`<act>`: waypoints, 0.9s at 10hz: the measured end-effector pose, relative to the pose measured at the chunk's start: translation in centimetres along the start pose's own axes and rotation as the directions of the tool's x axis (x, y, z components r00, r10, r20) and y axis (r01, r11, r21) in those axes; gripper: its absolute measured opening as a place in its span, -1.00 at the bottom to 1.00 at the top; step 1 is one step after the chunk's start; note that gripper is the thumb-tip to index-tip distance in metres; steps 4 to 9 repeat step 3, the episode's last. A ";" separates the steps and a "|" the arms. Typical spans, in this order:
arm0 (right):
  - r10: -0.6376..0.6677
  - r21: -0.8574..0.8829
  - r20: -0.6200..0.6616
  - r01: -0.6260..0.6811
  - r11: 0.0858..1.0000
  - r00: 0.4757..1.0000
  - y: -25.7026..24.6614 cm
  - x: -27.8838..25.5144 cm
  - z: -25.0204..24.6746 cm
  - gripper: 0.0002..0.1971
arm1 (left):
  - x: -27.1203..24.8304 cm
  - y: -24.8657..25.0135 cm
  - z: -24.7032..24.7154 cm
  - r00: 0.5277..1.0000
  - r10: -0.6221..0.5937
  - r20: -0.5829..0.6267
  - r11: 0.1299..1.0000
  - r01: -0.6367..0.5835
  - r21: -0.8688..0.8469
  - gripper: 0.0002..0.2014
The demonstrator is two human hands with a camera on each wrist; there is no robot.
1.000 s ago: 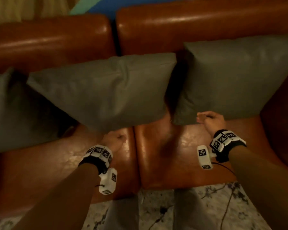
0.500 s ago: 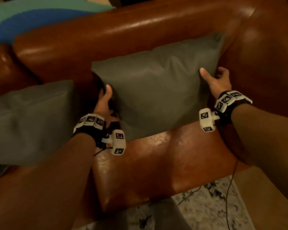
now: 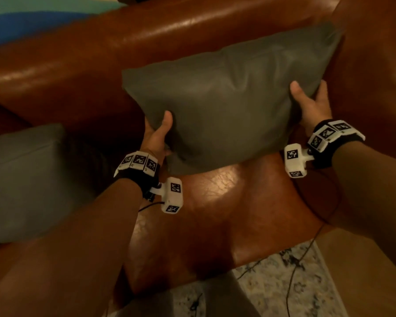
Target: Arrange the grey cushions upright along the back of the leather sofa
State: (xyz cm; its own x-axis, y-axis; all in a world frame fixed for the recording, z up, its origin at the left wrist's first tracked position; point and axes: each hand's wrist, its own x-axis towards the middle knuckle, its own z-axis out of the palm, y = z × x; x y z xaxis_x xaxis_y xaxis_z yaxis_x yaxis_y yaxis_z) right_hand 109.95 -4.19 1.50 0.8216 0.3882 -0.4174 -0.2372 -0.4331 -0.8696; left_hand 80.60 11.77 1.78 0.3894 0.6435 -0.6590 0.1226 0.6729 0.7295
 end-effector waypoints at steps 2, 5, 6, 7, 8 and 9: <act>0.005 -0.026 -0.097 -0.008 1.000 0.995 0.8 -2.0 0.2 -0.06 | -0.6 -0.6 -1.9 0.999 0.040 0.025 0.994 -0.042 0.097 -0.27; 0.095 -0.035 -0.226 -0.105 0.994 0.970 5.3 -2.8 -0.9 -0.02 | -2.2 -2.6 -4.3 0.995 0.013 -0.100 0.978 0.008 0.209 -0.27; 0.095 -0.035 -0.226 -0.105 0.994 0.970 5.3 -2.8 -0.9 -0.02 | -2.2 -2.6 -4.3 0.995 0.013 -0.100 0.978 0.008 0.209 -0.27; 0.095 -0.035 -0.226 -0.105 0.994 0.970 5.3 -2.8 -0.9 -0.02 | -2.2 -2.6 -4.3 0.995 0.013 -0.100 0.978 0.008 0.209 -0.27; 0.095 -0.035 -0.226 -0.105 0.994 0.970 5.3 -2.8 -0.9 -0.02 | -2.2 -2.6 -4.3 0.995 0.013 -0.100 0.978 0.008 0.209 -0.27; 0.095 -0.035 -0.226 -0.105 0.994 0.970 5.3 -2.8 -0.9 -0.02 | -2.2 -2.6 -4.3 0.995 0.013 -0.100 0.978 0.008 0.209 -0.27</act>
